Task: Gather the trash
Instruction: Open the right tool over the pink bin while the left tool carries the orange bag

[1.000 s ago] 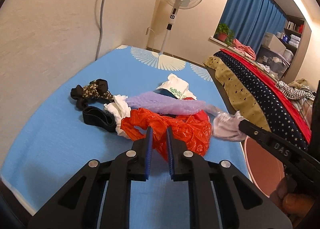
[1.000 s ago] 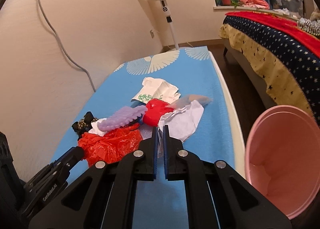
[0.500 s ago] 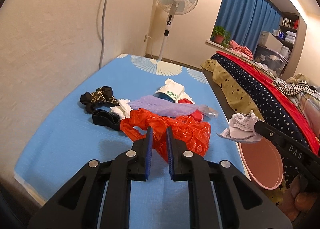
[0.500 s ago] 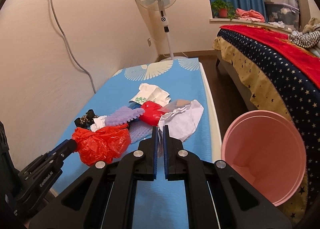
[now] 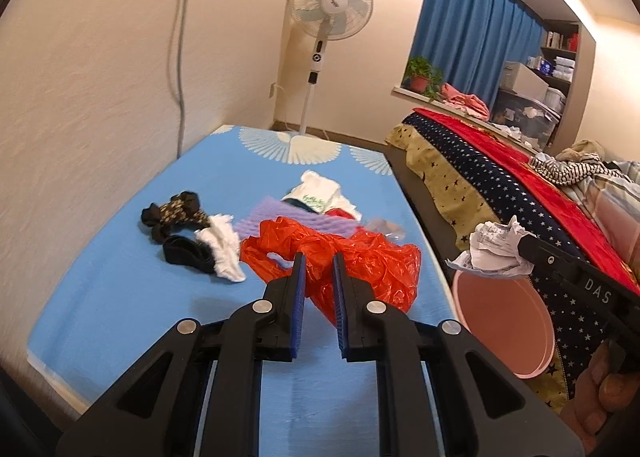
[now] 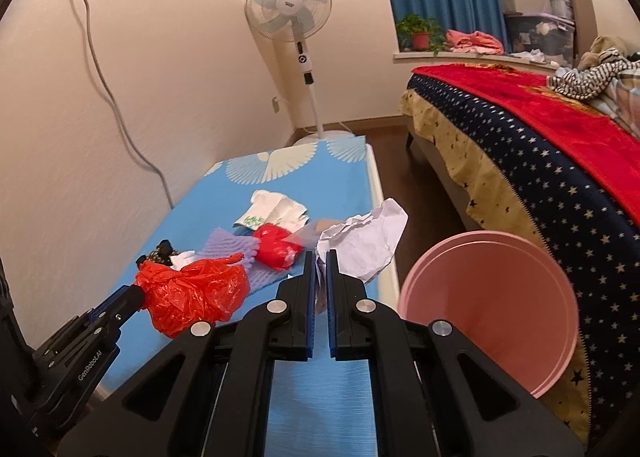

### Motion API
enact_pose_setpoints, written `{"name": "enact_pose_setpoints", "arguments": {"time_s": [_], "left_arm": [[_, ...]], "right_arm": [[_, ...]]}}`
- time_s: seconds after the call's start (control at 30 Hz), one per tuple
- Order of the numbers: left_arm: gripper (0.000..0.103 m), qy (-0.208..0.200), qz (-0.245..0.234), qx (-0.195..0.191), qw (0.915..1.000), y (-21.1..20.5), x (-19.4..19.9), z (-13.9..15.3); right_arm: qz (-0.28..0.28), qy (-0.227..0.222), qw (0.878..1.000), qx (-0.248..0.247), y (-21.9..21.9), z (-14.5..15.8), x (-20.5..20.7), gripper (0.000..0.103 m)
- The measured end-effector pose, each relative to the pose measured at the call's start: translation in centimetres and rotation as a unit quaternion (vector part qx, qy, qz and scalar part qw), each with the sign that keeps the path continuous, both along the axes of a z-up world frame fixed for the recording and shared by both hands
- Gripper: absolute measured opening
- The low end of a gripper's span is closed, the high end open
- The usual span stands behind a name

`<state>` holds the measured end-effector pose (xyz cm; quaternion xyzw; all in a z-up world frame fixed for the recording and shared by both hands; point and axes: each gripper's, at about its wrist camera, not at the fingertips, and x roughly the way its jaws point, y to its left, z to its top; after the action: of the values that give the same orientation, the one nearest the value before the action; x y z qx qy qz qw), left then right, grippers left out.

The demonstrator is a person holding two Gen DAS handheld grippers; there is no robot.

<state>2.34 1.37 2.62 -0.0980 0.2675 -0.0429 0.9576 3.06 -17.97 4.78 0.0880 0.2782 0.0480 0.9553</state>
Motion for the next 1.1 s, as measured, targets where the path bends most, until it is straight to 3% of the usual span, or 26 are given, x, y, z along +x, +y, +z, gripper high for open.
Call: {"name": "enact_pose_setpoints", "arguments": {"time_s": [0.57,1.0,1.1], "left_arm": [[0.013,0.007,-0.044,0.005,0.9990,-4.9,2.6,-1.1],[0.013,0.012,-0.085,0.019,0.9961,-9.0,4.7,-1.7],[0.013,0.015,-0.094,0.021,0.9952,-9.7,5.1,-1.8]], "right_arm": [[-0.082,-0.001,0.997,0.000,-5.5,-0.1,-0.5,0.005],[-0.145,-0.004,0.989,-0.033,-8.9,0.2,-0.1,0.005],[-0.166,0.002,0.986,-0.020,-10.5,-0.1,0.1,0.005]]}}
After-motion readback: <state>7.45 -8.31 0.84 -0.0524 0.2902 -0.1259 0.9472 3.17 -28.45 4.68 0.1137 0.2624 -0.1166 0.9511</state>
